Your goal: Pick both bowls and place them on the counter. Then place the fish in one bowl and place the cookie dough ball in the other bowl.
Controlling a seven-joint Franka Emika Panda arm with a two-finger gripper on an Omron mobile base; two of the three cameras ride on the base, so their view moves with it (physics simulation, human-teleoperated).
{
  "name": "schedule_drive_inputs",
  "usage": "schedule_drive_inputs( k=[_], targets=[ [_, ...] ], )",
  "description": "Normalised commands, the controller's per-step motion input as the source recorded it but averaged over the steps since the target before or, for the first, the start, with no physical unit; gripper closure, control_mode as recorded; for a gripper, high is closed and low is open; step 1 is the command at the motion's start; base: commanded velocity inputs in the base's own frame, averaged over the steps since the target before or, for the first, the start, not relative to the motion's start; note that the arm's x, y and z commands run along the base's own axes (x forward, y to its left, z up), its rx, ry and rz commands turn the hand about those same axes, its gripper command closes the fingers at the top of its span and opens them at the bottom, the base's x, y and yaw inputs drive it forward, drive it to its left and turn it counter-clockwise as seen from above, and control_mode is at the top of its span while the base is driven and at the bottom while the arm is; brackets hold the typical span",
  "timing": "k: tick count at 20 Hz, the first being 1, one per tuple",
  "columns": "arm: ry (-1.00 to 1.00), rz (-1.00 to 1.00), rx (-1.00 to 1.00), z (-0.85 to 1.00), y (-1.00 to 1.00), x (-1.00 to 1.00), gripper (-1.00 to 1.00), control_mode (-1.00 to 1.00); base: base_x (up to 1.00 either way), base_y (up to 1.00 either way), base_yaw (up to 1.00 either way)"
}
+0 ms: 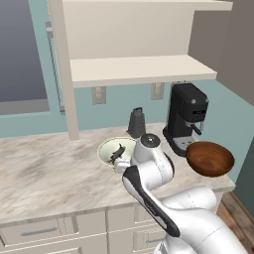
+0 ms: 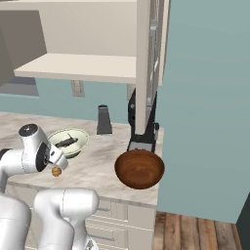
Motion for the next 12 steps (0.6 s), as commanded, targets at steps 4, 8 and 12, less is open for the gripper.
schedule_drive_inputs(
  k=[4,8,12],
  targets=[
    [0.1,0.13,0.0,-0.12,0.12,0.18,-1.0,-1.0,0.0,0.0,0.0],
    [0.06,0.12,-0.02,-0.18,0.04,0.15,-1.0,-1.0,0.0,0.0,0.0],
    [0.04,0.09,-0.03,-0.21,0.02,0.13,-1.0,-1.0,0.0,0.0,0.0]
  ],
)
